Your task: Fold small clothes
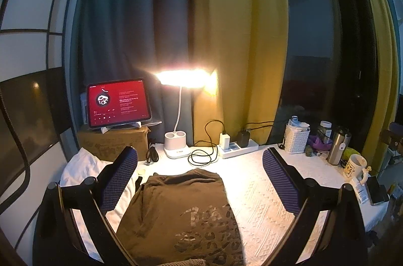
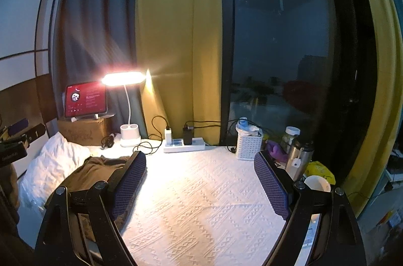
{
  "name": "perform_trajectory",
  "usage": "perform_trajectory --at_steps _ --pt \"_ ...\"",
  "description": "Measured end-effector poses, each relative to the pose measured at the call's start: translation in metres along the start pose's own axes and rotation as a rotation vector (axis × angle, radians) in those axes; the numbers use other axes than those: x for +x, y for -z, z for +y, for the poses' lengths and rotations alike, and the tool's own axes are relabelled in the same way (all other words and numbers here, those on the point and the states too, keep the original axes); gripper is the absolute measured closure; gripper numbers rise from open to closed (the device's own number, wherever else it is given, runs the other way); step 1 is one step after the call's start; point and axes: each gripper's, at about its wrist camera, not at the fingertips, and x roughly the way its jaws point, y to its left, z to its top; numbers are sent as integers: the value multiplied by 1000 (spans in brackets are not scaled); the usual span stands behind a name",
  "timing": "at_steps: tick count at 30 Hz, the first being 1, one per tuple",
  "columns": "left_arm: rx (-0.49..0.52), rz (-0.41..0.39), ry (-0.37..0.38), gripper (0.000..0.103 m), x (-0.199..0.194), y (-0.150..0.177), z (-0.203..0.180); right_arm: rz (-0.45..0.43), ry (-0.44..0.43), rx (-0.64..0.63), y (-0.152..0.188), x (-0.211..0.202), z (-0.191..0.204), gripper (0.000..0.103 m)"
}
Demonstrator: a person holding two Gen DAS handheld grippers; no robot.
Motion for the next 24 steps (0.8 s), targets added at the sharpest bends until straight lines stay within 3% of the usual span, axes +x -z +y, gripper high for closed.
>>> perform_trajectory --at_steps 24 --pt "1 4 1 4 -1 1 -4 30 9 4 5 9 -5 14"
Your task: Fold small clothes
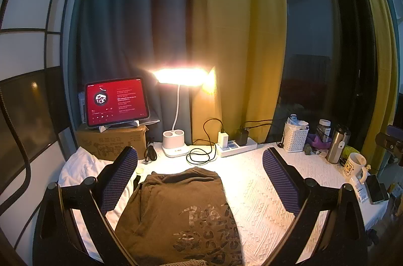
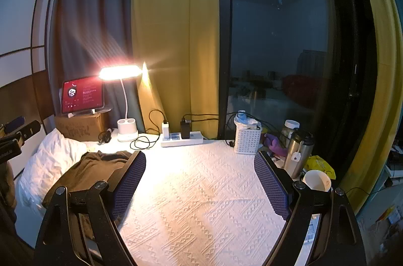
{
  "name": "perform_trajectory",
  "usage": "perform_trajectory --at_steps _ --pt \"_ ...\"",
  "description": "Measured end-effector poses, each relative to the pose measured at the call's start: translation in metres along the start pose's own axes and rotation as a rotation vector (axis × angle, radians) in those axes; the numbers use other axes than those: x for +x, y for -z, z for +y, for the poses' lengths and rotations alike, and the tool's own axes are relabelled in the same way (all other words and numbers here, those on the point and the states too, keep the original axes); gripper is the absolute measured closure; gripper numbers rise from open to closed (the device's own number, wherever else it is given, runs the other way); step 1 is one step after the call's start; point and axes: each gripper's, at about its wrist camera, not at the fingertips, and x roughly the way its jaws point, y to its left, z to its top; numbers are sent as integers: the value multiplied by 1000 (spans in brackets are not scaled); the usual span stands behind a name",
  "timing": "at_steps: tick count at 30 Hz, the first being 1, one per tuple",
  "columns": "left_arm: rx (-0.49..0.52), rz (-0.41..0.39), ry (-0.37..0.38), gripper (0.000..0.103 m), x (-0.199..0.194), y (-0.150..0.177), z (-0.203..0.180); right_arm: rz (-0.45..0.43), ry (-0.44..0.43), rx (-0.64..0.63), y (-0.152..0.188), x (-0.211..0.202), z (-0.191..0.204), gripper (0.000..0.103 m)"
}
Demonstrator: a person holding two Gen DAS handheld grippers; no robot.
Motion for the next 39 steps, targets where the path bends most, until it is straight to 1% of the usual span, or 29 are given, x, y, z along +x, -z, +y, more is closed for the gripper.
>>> perform_trajectory --at_steps 39 --pt "4 14 12 4 2 3 -6 23 4 -8 8 8 -2 14"
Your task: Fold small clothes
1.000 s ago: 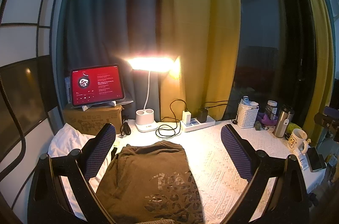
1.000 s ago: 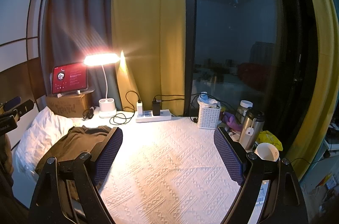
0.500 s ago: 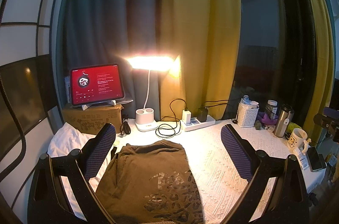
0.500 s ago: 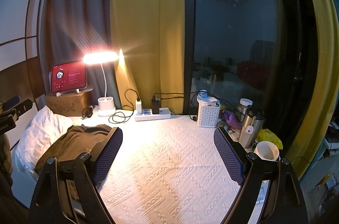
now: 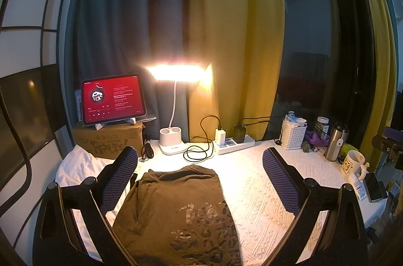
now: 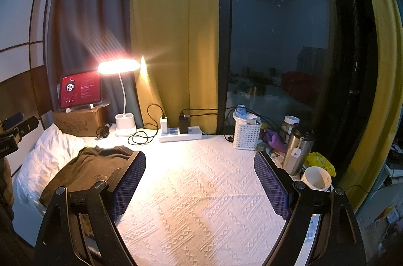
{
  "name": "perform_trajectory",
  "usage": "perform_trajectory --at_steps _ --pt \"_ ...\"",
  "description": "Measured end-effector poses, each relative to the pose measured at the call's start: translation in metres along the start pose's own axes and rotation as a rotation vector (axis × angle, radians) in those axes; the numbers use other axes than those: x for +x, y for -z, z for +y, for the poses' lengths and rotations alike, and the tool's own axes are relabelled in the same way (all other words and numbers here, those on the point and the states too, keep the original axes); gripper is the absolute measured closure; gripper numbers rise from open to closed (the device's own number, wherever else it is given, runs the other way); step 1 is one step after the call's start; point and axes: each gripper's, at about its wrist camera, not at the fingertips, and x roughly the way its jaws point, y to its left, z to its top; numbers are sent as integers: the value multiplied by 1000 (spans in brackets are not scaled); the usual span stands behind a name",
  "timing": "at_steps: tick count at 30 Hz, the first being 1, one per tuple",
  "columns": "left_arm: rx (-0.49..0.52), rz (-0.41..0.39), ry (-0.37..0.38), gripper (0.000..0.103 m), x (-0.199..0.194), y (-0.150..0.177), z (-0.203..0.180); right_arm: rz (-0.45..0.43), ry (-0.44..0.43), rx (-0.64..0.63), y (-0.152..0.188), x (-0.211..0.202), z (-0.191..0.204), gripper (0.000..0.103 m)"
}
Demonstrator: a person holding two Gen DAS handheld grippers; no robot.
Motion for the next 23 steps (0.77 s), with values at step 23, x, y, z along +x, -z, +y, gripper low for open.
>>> perform_trajectory --at_steps 23 --pt "14 -12 4 4 0 2 -1 -1 -2 5 0 0 0 14"
